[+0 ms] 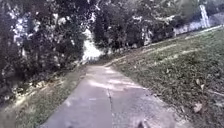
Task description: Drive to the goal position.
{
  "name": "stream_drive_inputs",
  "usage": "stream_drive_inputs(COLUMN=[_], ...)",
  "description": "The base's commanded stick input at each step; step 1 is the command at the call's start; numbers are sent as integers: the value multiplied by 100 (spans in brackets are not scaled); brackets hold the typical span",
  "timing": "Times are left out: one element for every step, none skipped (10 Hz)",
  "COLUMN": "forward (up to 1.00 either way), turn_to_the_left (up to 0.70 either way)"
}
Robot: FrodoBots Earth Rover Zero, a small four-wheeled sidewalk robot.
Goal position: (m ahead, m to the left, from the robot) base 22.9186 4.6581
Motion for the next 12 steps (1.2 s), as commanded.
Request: stream_drive_inputs(forward=[50,50,50,50,50,50,50,50,50,50,50,50], turn_to_the_left=[0,0,0,0,0,0,0,0,0,0,0,0])
